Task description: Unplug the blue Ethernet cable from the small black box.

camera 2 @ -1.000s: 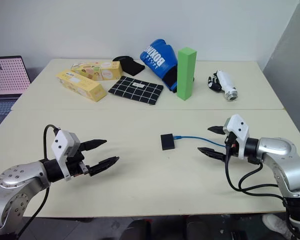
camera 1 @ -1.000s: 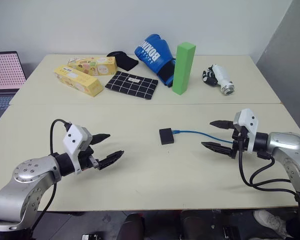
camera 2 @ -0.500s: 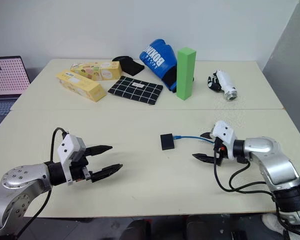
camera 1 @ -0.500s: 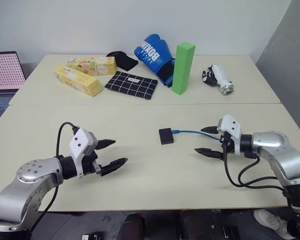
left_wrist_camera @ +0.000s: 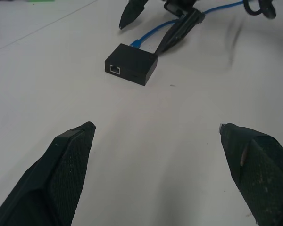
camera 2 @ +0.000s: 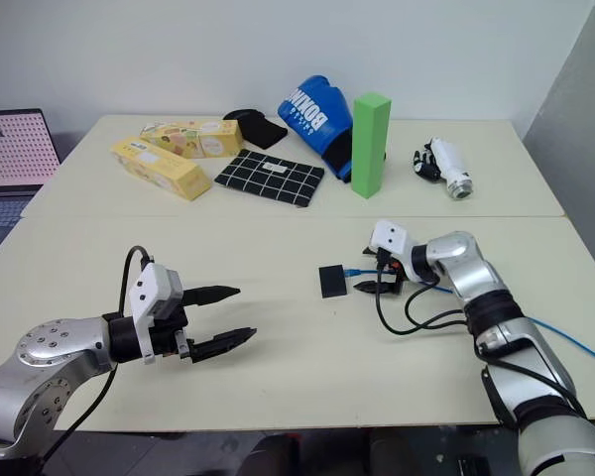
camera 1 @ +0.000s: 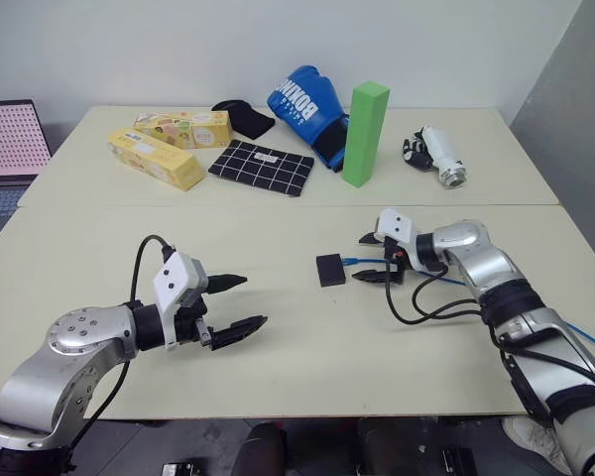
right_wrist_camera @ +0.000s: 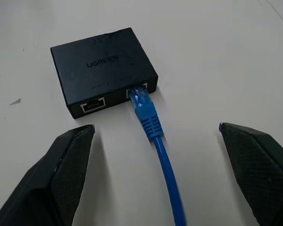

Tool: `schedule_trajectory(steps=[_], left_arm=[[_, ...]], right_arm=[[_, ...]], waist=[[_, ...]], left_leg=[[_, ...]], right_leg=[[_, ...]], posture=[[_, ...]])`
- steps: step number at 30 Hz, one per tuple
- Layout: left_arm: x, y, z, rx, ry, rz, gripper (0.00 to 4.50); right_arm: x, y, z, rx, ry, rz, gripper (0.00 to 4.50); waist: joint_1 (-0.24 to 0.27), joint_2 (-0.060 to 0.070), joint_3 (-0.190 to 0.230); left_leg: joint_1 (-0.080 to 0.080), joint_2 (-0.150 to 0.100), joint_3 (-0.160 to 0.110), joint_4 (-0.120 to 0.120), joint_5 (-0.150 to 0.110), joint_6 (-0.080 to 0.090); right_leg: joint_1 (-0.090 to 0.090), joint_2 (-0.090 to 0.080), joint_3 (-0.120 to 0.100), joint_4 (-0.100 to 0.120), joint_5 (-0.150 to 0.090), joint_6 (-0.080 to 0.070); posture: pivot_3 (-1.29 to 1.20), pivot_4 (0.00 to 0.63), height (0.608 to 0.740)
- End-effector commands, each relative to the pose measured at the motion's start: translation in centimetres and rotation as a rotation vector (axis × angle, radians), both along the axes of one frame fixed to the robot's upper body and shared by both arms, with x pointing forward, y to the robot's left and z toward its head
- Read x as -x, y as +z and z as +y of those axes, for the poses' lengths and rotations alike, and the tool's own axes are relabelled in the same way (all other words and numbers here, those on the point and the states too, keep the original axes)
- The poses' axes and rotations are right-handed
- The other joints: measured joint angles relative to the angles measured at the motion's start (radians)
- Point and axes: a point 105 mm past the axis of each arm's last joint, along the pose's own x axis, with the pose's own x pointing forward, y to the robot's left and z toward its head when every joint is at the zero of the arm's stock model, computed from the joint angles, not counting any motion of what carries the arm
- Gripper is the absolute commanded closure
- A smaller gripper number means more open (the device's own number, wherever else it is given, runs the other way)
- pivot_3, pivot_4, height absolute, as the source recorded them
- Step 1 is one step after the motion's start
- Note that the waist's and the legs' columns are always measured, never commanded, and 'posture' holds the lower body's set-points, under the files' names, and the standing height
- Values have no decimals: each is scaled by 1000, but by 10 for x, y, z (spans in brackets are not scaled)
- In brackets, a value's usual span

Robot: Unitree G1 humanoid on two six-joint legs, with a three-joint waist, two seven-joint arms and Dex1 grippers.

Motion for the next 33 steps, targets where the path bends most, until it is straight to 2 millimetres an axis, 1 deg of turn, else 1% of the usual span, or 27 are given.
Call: schedule_trajectory(steps=[1, 4, 5, 6, 8, 11, 12, 15, 16, 17, 19, 21, 24, 29, 33], left_arm=[[2, 7, -8, 5, -37, -32, 0], [2, 6, -8, 5, -34, -28, 0], [1, 5, -7, 5, -32, -25, 0], [1, 4, -7, 4, -29, -23, 0], [0, 2, -6, 5, -23, -15, 0], [-2, -1, -4, 18, -8, -2, 0], [-3, -2, -3, 23, -3, 4, 0], [-7, -5, -2, 53, 21, 24, 0], [-9, -6, -1, 67, 30, 30, 0], [-11, -6, 0, 82, 44, 35, 0], [-17, -4, 2, 141, 88, 49, 0], [-23, -2, 3, 237, 147, 88, 0], [-26, -3, 0, 311, 174, 141, 0], [-27, 8, -16, 455, 137, 226, 0], [-33, 15, -26, 529, 129, 256, 0]], right_arm=[[-3, 7, 3, 41, 59, -35, 773], [-4, 6, 1, 70, 76, -41, 1418], [-3, 5, 1, 74, 83, -42, 1693], [-3, 5, 0, 77, 89, -44, 1838], [-2, 6, -1, 89, 103, -55, 2283], [-3, 9, -1, 90, 105, -79, 3026], [-3, 9, -2, 92, 107, -89, 3189], [-2, 13, -3, 105, 121, -125, 3880], [-2, 14, -3, 112, 129, -142, 4212], [-1, 15, -4, 118, 137, -158, 4344], [1, 19, -4, 126, 159, -203, 4435], [5, 30, -2, 120, 185, -274, 4437], [14, 46, 4, 123, 245, -405, 4439], [37, 73, 27, 127, 383, -627, 4441], [51, 88, 47, 100, 445, -711, 4443]], waist=[[0, 0, 0], [0, 0, 0], [0, 0, 0], [0, 0, 0], [0, 0, 0], [0, 0, 0], [0, 0, 0], [0, 0, 0], [0, 0, 0], [0, 0, 0], [1, 0, 0], [3, 0, 0], [2, 0, 0], [0, 0, 0], [1, 0, 0]], left_leg=[[0, 0, 0, 0, 0, 0], [0, 0, 0, 0, 0, 0], [0, 0, 0, 0, 0, 0], [0, 0, 0, 0, 0, 0], [0, 0, 0, 0, 0, 0], [1, 0, 0, 0, 0, 0], [1, 0, 0, 0, 0, 0], [1, 0, 0, 0, 0, 0], [1, 0, 0, 0, 0, 0], [1, 0, 0, 1, 0, 0], [1, 0, 0, 1, 0, 0], [0, 0, -1, 1, 0, 0], [0, 0, -1, 1, 0, 0], [-1, 0, -2, 1, 0, 0], [-1, 0, -2, 1, 0, -1]], right_leg=[[0, 0, 0, 0, 0, 0], [0, 0, 0, 1, 0, 0], [0, 0, 0, 1, 0, 0], [0, 0, 0, 1, 0, 0], [0, 0, 0, 1, 0, 0], [0, 0, 0, 2, 0, 0], [0, 0, 0, 2, 0, 0], [0, 0, 0, 2, 0, 0], [0, 0, 0, 2, 0, 0], [0, 0, 0, 2, 0, 0], [0, -1, 0, 2, 0, 0], [0, -4, 0, 2, 0, 0], [-1, -6, 0, 3, 0, 0], [-2, -6, 0, 3, 0, 0], [-2, -6, 0, 3, 0, 0]], posture=[[0, 150, 740], [0, 150, 740], [0, 150, 740], [0, 150, 740], [0, 150, 740], [0, 150, 740], [0, 150, 740], [0, 150, 740], [0, 150, 740], [0, 150, 740], [0, 150, 740], [0, 150, 740], [0, 150, 740], [0, 150, 740], [0, 150, 740]])
